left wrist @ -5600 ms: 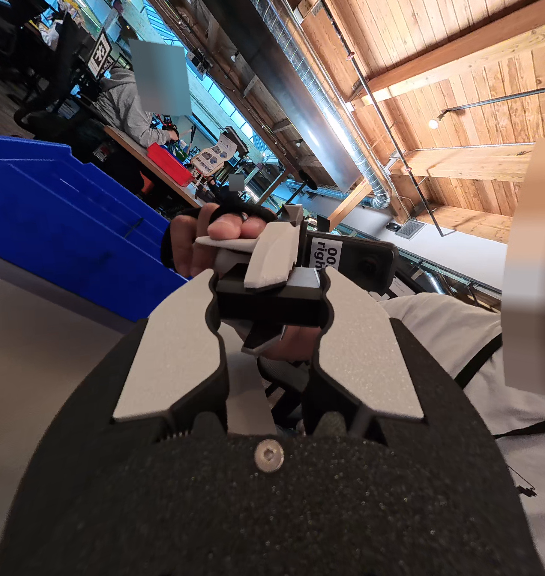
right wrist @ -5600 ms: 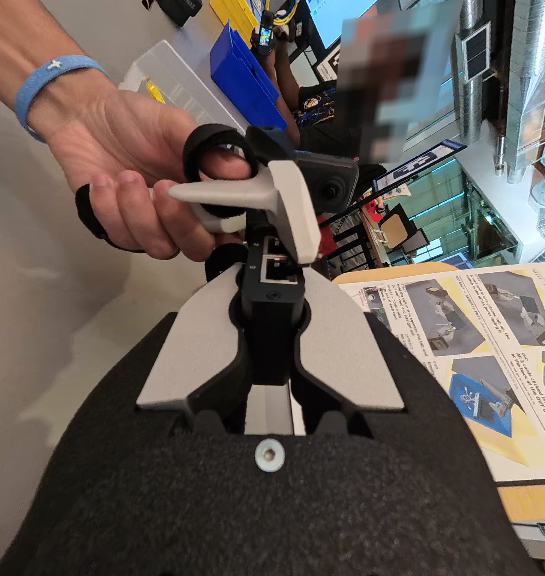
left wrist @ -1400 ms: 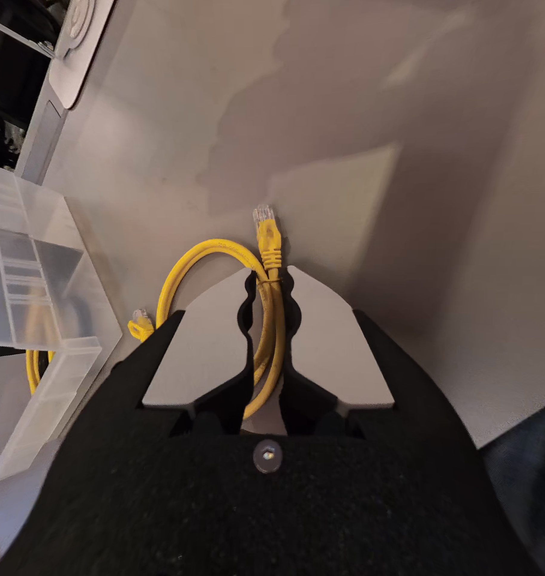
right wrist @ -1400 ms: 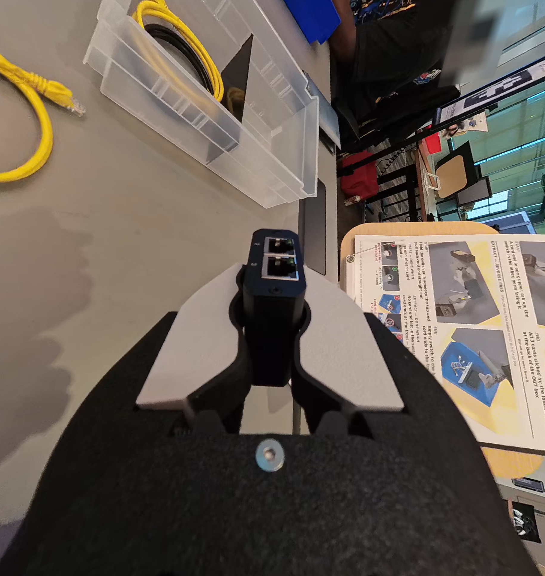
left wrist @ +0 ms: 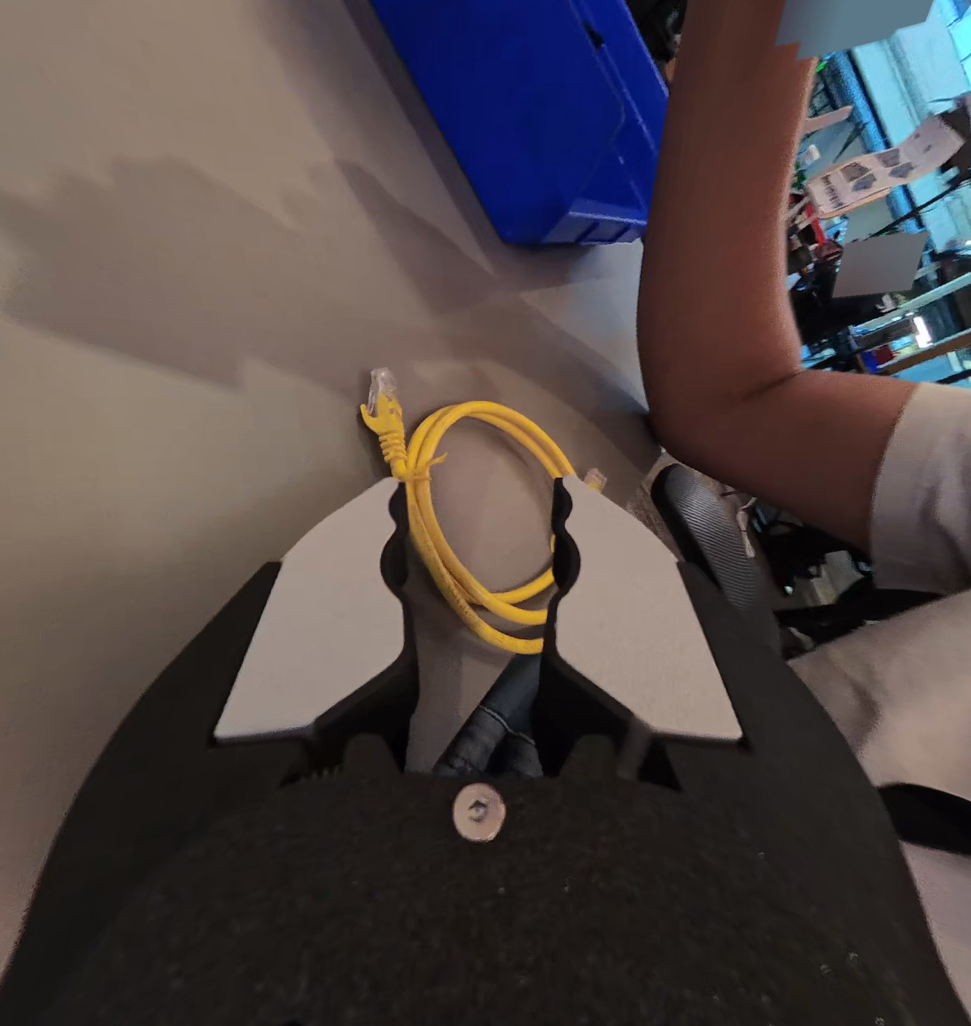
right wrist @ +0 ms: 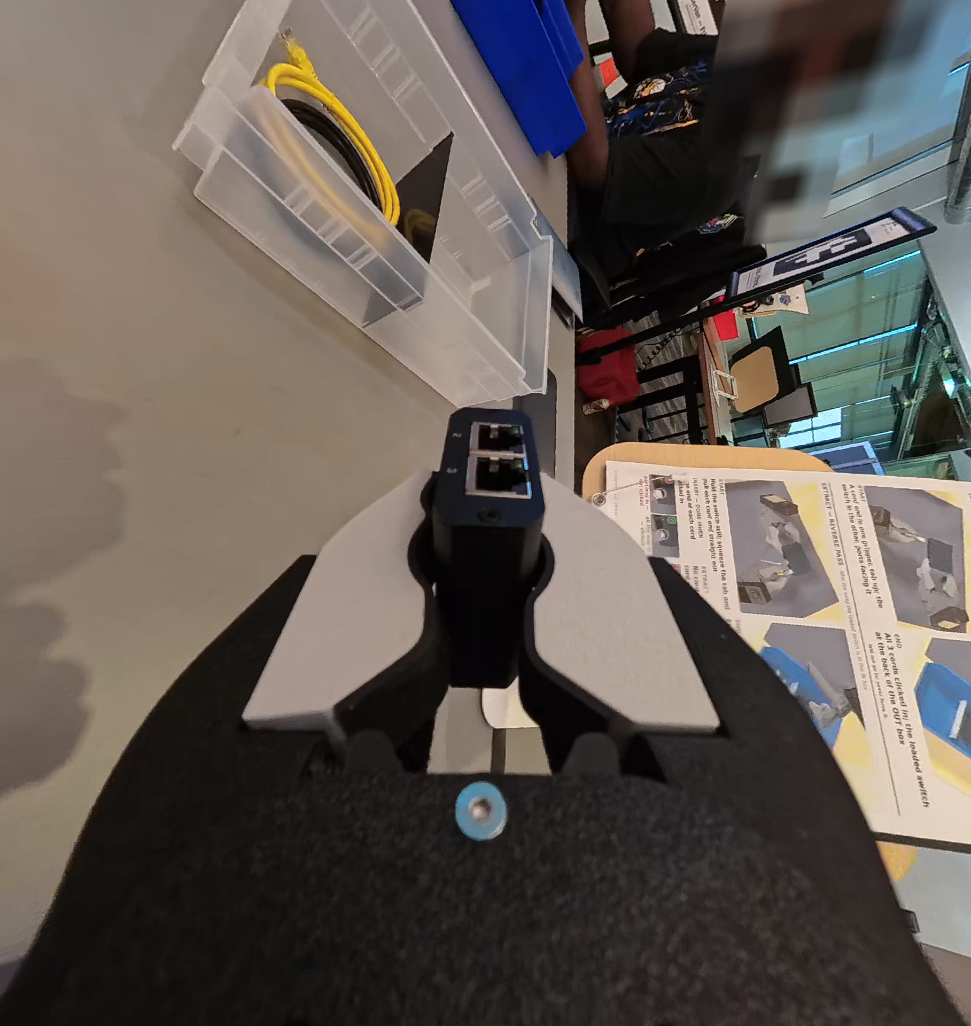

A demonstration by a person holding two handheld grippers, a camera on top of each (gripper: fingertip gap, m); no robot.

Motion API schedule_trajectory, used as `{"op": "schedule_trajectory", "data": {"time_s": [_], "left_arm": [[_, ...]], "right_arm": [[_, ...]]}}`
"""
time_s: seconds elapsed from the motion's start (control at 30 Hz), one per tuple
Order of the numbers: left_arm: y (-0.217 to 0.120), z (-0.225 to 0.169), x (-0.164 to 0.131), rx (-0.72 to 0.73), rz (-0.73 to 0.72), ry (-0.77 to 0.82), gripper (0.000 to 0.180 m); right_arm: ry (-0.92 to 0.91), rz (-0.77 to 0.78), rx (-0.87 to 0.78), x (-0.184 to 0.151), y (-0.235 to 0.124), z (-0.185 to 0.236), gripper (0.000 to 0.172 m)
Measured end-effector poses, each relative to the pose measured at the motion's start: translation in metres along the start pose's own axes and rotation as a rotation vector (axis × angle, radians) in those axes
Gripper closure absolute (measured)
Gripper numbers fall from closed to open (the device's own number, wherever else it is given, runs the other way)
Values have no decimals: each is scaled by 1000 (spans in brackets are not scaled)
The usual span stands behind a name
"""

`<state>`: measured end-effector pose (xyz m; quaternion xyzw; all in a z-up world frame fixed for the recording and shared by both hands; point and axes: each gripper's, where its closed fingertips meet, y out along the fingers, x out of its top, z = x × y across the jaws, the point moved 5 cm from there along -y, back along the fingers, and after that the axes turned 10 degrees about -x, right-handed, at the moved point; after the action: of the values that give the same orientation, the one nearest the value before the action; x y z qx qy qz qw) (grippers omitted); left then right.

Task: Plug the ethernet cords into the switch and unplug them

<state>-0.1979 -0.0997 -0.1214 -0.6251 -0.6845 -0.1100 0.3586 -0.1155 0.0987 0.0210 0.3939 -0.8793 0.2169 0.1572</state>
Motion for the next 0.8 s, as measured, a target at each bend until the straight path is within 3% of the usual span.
{"op": "schedule_trajectory", "data": {"time_s": [0.27,0.4,0.5,0.63,0.7,0.8], "left_arm": [[22,12,-11,340,122,146,130],[33,8,-17,326,158,126,133],[38,10,-20,370,183,169,166],[38,7,-23,373,235,243,168],[24,6,-10,409,199,313,169],[-30,1,46,631,138,569,169]], "right_arm": [[-7,5,27,2,3,6,146],[-1,4,47,0,6,10,146],[5,3,57,-1,7,11,146],[-7,3,56,3,6,11,146],[-10,3,51,3,5,10,146],[-7,14,39,1,3,6,146]]}}
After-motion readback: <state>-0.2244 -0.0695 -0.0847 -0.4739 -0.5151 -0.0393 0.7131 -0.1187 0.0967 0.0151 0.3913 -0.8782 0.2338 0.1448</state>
